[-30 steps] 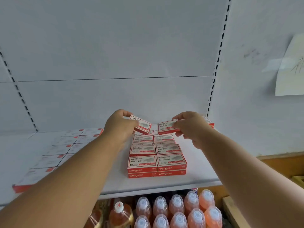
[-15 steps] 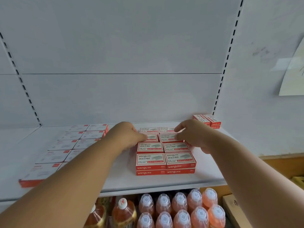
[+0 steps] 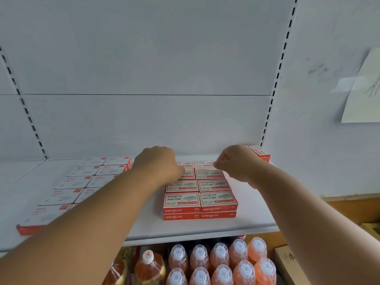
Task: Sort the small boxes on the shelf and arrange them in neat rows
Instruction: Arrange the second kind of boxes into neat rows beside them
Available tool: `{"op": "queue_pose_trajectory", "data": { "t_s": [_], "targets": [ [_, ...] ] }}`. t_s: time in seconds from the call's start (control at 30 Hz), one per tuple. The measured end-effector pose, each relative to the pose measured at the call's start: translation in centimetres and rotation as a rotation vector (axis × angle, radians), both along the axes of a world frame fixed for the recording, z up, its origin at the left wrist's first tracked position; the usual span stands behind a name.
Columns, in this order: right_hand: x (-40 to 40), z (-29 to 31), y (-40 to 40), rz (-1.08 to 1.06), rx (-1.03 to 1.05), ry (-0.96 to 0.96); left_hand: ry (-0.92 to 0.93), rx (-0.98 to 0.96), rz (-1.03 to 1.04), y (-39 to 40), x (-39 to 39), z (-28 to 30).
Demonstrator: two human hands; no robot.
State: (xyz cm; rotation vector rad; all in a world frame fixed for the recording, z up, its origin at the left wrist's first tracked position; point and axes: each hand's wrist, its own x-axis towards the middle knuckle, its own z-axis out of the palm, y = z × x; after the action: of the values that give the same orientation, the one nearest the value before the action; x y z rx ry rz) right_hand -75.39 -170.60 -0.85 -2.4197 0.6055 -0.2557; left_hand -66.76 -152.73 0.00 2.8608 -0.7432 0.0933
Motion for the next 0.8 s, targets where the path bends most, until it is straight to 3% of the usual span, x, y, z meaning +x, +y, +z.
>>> {"op": "queue_pose_trajectory", "data": {
  "t_s": [0.13, 0.33, 0.6, 0.8],
  "targets": [
    [-0.3, 0.4, -1.2, -0.023, -0.126, -0.122, -0.108, -0.015, -0.079, -2.1, -1.0, 0.6],
    [-1.1, 0.4, -6.0, -0.073, -0.141, -0.230, 0.013, -0.103, -0.162, -7.1, -2.3, 1.9],
    [-1.3, -1.2, -14.3, -0.192, -0.165, -0.142, 0.149, -0.081, -0.165, -16.6, -1.4, 2.2],
    [-0.2, -2.6, -16.9, -0.096, -0.074, -0.035, 0.259, 0.010, -0.029, -21.8, -2.2, 1.6]
  ]
}}
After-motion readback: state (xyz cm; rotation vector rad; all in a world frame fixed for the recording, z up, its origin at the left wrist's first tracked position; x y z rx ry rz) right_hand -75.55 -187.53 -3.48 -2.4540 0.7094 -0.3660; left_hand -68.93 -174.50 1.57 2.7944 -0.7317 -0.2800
